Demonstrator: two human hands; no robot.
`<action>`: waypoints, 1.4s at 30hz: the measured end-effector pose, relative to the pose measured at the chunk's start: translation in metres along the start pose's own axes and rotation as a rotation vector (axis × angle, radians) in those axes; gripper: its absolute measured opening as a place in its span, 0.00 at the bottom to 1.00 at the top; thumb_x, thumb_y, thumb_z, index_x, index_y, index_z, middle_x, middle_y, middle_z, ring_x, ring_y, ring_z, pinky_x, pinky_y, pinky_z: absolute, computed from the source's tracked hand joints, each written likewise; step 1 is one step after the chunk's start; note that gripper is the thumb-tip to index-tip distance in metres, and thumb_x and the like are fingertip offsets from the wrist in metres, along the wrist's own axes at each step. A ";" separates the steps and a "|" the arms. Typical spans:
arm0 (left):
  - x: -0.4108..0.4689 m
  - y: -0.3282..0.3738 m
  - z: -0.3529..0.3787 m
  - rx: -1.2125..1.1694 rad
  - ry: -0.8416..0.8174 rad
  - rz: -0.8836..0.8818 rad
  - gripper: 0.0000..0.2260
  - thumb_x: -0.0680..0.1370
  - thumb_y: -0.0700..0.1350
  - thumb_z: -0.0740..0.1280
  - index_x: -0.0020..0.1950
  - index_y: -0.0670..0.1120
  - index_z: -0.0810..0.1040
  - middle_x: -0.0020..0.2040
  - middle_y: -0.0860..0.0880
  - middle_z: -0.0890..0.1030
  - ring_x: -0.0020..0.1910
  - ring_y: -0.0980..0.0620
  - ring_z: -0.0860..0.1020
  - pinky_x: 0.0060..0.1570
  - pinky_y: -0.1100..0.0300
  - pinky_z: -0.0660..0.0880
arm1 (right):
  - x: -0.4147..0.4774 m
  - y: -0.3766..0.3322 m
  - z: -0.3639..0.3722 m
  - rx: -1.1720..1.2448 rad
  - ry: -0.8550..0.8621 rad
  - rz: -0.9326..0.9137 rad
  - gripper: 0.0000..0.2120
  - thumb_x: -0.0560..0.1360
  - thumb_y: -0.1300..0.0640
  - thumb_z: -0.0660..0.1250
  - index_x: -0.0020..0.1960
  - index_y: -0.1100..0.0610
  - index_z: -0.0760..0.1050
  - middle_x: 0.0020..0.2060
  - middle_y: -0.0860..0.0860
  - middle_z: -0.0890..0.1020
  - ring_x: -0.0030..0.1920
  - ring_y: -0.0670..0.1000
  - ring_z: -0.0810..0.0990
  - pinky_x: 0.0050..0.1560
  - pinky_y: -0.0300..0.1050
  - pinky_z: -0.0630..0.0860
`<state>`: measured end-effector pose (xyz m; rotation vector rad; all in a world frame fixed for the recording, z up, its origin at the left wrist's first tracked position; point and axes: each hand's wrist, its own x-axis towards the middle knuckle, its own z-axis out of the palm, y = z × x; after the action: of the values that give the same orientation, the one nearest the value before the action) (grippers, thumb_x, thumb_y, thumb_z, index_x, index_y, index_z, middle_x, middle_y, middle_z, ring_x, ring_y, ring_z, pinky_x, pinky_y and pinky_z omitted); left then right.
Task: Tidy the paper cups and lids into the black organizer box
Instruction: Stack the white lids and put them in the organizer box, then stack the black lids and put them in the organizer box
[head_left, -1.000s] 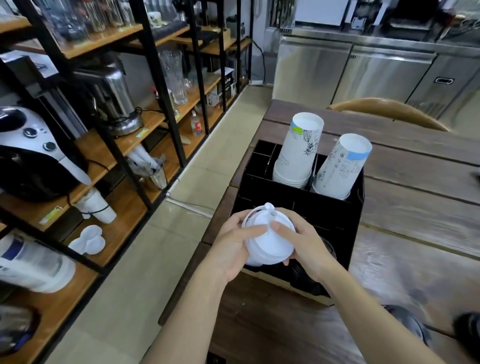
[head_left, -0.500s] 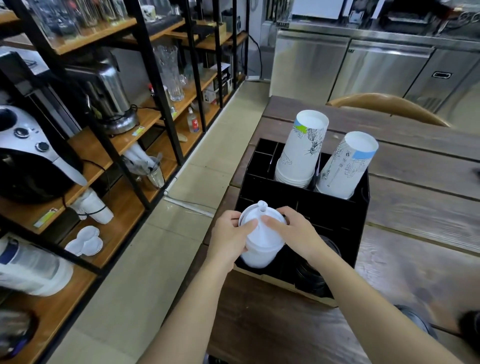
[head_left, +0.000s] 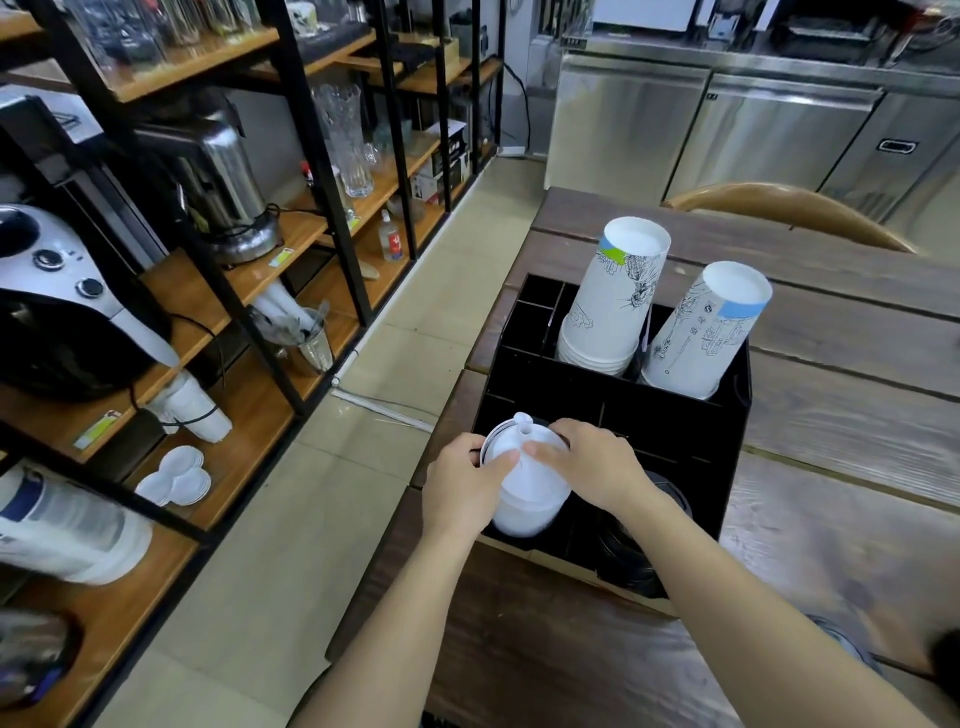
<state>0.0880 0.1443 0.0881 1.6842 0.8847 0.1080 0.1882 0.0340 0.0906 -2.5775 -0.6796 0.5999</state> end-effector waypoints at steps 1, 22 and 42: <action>0.000 0.001 0.001 0.030 0.009 0.008 0.10 0.72 0.51 0.69 0.49 0.47 0.77 0.47 0.46 0.82 0.50 0.43 0.80 0.50 0.40 0.79 | 0.001 0.000 -0.001 -0.012 -0.006 0.009 0.16 0.76 0.40 0.59 0.43 0.53 0.69 0.38 0.48 0.75 0.43 0.51 0.73 0.51 0.49 0.65; -0.079 0.051 0.111 0.365 -0.208 0.696 0.21 0.78 0.50 0.63 0.70 0.47 0.69 0.67 0.50 0.72 0.67 0.52 0.69 0.66 0.60 0.65 | -0.083 0.111 -0.054 0.261 0.571 0.173 0.17 0.76 0.50 0.64 0.63 0.55 0.74 0.53 0.53 0.81 0.51 0.51 0.77 0.49 0.45 0.72; -0.112 -0.009 0.243 0.238 -0.632 -0.186 0.27 0.77 0.43 0.66 0.74 0.46 0.60 0.74 0.47 0.65 0.66 0.45 0.70 0.55 0.49 0.74 | -0.196 0.240 0.024 0.531 0.245 0.734 0.22 0.71 0.44 0.69 0.58 0.58 0.77 0.63 0.56 0.69 0.67 0.57 0.65 0.68 0.53 0.65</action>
<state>0.1269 -0.1164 0.0427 1.6906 0.5775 -0.6458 0.1086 -0.2566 0.0135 -2.2664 0.4830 0.5559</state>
